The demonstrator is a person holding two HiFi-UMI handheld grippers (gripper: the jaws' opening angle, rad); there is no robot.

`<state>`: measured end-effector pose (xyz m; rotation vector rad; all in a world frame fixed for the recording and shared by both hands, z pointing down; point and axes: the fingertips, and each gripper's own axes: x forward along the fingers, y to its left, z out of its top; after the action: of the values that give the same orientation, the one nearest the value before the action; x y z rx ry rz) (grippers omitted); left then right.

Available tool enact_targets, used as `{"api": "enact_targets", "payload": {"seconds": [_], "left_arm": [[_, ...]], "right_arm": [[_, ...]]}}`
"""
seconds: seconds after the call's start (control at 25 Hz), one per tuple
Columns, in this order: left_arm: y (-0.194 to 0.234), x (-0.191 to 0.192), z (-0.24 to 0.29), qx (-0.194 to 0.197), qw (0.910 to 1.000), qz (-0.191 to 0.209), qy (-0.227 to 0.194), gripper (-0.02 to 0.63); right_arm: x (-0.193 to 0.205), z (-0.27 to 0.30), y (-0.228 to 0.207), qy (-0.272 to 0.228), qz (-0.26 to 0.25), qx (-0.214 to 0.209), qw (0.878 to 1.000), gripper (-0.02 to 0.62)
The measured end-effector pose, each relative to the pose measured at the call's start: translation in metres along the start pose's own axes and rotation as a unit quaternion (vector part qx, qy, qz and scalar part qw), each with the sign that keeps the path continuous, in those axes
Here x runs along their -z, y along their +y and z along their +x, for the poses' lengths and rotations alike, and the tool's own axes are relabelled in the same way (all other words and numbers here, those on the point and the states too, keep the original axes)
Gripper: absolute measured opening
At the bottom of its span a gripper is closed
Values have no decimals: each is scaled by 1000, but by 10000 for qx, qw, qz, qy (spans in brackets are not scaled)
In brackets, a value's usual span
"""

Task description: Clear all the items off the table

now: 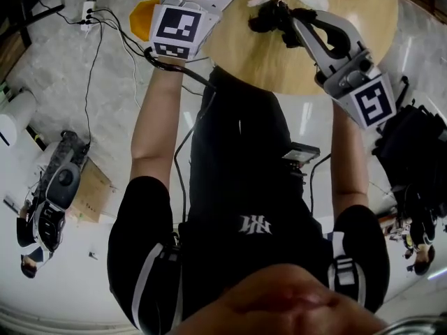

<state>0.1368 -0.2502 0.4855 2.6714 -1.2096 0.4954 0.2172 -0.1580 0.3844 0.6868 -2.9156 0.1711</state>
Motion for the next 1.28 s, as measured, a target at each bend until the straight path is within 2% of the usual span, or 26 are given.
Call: {"api": "enact_targets", "payload": {"seconds": [0.28,0.64,0.84,0.96,1.12,1.28], "left_arm": [[-5,1,35,100,9989,299,343,428],[-4,7,54,97,9980,347,529,428],[-1,7,54,7,9985,287,475,370],[-1,8,55,30,9984,258,500,368],[-1,11,56,11,9981,277,554,318],[-2,14,56,32,9981,258,550,307]], "right_arm": [[8,-6,-10,-1,9,47,10000,3],[13,-13,-16,17,53,1,10000,4],[16,-15,-14,58,57,-29,10000,3],[16,-18,-14,23,93,-17,10000,3],[18,-19,-13,30,81,-29,10000,3],[20,-21,-12,48,66,-45,10000,3]]}}
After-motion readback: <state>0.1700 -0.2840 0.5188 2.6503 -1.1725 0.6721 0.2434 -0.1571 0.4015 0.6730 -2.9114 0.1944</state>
